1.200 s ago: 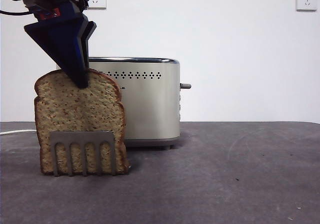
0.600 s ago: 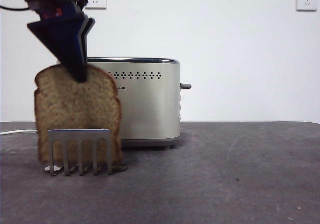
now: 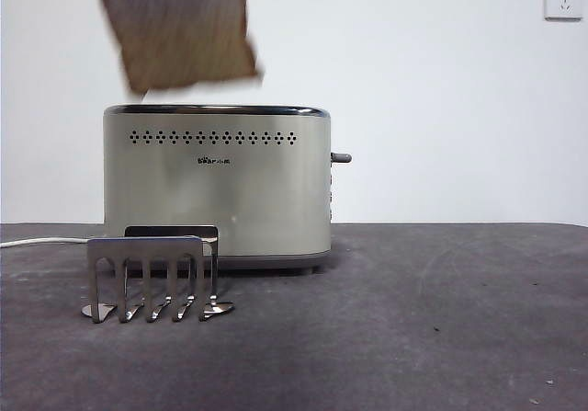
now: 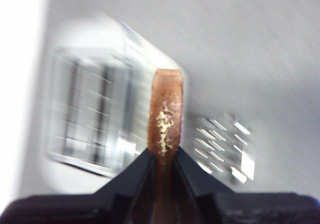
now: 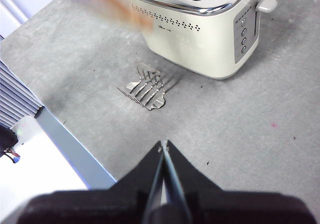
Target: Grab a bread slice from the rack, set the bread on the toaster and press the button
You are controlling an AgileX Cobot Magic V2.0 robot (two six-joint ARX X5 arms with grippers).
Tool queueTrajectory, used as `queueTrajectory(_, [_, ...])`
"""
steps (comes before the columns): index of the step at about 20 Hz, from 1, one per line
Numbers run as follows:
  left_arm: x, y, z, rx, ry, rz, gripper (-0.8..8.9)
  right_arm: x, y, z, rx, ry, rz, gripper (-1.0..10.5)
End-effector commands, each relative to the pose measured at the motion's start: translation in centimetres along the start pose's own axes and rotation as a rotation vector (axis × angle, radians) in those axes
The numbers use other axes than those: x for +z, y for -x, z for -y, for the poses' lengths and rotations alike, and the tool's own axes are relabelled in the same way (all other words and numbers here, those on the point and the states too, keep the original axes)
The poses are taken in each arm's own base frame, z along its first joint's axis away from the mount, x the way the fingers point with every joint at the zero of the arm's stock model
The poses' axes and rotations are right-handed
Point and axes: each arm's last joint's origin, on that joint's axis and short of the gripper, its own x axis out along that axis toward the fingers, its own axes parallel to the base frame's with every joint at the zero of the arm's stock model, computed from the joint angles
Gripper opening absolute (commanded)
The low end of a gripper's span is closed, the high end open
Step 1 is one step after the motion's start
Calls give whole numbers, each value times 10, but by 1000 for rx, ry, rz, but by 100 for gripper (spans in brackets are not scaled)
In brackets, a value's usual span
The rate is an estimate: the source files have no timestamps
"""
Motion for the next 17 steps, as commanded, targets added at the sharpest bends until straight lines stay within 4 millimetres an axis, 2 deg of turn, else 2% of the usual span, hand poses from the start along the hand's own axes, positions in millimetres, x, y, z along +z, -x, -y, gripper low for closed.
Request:
queueTrajectory(1, [8, 20, -10, 104, -48, 39, -9, 0, 0, 0, 4, 9, -1, -12])
queueTrajectory(3, [12, 26, -18, 169, -76, 40, -10, 1, -1, 1, 5, 6, -5, -12])
queueTrajectory(6, [15, 15, -27, 204, -112, 18, -10, 1, -5, 3, 9, -2, -17, -12])
queueTrajectory(13, [7, -50, -56, 164, -103, -104, -10, 2, -9, 5, 23, -5, -34, -12])
queueTrajectory(17, [7, -70, -58, 90, -103, -85, -10, 3, -13, 3, 42, 9, -45, -12])
